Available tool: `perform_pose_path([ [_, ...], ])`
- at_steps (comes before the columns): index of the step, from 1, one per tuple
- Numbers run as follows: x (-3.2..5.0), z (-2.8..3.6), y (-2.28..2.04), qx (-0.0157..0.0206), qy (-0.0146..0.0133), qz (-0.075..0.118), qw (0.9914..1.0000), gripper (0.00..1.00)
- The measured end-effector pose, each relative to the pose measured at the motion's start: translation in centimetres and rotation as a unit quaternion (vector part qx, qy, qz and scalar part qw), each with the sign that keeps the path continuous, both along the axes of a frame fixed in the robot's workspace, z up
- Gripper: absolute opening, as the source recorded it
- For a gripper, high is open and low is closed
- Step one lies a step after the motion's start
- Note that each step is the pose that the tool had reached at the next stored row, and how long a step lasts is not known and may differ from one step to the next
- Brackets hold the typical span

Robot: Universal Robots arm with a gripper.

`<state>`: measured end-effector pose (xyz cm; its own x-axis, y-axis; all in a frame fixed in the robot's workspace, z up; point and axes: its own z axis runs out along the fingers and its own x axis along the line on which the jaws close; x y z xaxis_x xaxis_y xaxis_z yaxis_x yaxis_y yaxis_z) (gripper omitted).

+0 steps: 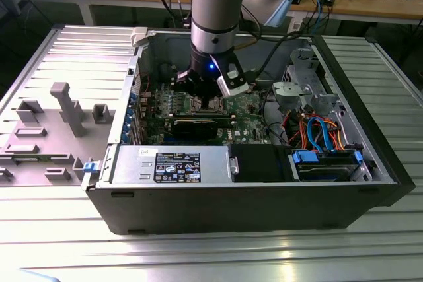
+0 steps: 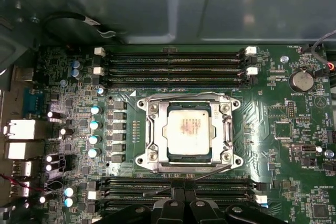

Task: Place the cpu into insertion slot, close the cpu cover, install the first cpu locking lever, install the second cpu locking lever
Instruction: 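Install the second cpu locking lever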

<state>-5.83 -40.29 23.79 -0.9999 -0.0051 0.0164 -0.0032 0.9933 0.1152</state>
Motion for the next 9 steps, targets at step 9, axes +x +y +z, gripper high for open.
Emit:
perform_pose_path([
  [9,-1.19,-0.69,-0.78,0.0044,0.0001,0.0,0.99999,0.11],
])
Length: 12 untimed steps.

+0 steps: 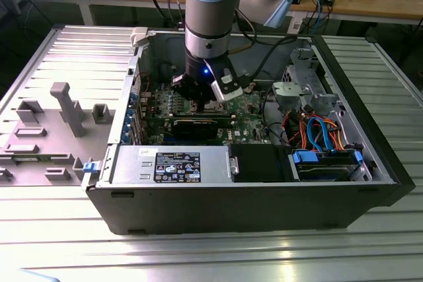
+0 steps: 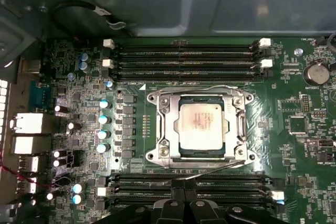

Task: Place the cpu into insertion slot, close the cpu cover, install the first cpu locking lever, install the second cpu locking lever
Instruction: 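Install the second cpu locking lever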

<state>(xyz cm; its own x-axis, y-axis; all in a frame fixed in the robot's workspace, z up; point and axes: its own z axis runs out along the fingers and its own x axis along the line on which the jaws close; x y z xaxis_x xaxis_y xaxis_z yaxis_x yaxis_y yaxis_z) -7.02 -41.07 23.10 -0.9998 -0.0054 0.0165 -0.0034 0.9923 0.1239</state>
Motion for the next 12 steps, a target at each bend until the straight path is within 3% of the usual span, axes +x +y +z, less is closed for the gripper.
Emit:
perform_pose_path([
  [3,-0.34,-0.05,-0.07,0.0036,-0.0001,0.0,0.99999,0.11],
  [7,-0.35,-0.02,-0.08,0.0023,0.0,0.0,1.0,0.11],
  [8,-0.36,0.01,-0.09,-0.0006,0.0,0.0,1.0,0.11],
  [11,-0.35,0.16,-0.09,-0.0138,-0.0001,0.0,0.9999,0.11],
  [12,-0.34,0.37,-0.09,-0.0155,0.0,0.0,0.99988,0.11],
])
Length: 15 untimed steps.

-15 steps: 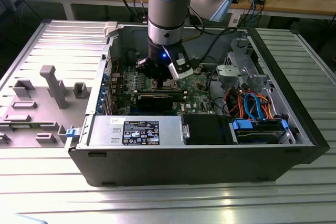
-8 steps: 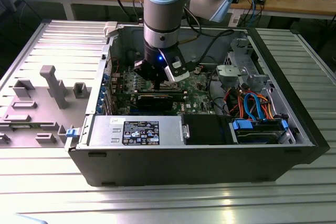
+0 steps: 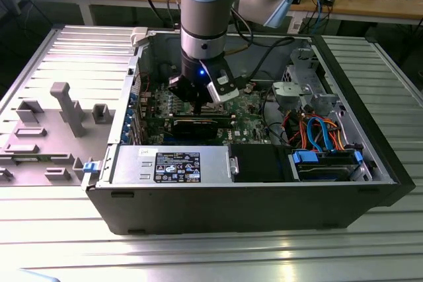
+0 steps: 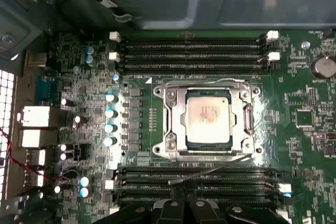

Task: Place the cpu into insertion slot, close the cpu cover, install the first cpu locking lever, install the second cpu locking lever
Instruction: 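Install the second cpu locking lever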

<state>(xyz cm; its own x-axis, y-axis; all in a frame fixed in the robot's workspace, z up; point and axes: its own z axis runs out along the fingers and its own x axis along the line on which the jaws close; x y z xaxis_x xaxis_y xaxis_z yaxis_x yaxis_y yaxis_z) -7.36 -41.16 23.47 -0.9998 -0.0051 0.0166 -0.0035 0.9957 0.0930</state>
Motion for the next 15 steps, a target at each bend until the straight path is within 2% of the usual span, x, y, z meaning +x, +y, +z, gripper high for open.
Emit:
perform_pose_path([
  [3,-0.01,0.96,0.0,-0.0007,0.0,0.0,1.0,0.11],
  [7,0.0,1.6,0.01,-0.0006,-0.0001,0.0,1.0,0.11],
  [8,-0.01,1.61,0.01,0.002,-0.0001,0.0,1.0,0.11],
  [9,-0.01,1.61,0.01,0.0076,0.0,0.0,0.99997,0.11],
  [11,-0.01,1.59,0.01,0.026,-0.0001,0.0,0.99966,0.11],
  [12,-0.01,1.53,0.01,0.028,-0.0001,0.0,0.99961,0.11],
  [15,0.0,1.1,0.01,0.0282,0.0,0.0,0.9996,0.11],
])
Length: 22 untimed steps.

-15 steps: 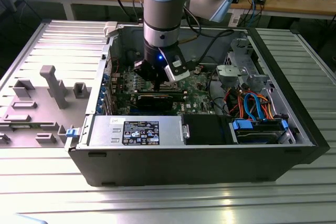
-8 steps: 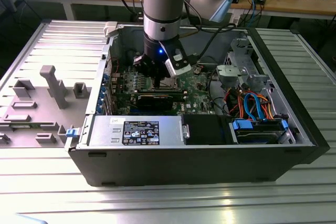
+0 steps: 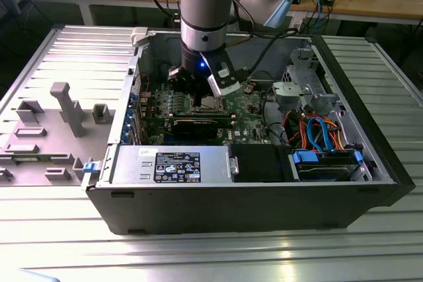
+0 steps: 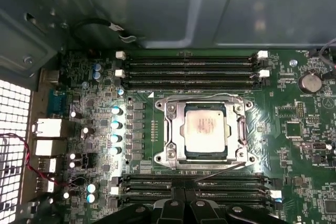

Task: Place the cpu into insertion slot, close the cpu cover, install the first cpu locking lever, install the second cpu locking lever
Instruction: 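Install the second cpu locking lever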

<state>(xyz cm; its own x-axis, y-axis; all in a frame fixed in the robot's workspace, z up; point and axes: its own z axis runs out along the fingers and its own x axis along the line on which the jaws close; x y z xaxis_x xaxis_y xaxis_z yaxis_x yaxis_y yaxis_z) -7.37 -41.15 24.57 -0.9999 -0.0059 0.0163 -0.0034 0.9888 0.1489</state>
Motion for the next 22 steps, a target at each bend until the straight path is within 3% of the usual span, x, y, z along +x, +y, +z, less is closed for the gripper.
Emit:
perform_pose_path([
  [12,-0.97,-1.87,-0.05,0.0004,0.0001,0.001,1.0,0.11],
  [16,-1.13,-2.93,-0.05,0.0015,0.0001,0.006,0.99998,0.11],
  [22,-1.14,-3.05,-0.05,0.0014,0.0001,0.006,0.99998,0.11],
])
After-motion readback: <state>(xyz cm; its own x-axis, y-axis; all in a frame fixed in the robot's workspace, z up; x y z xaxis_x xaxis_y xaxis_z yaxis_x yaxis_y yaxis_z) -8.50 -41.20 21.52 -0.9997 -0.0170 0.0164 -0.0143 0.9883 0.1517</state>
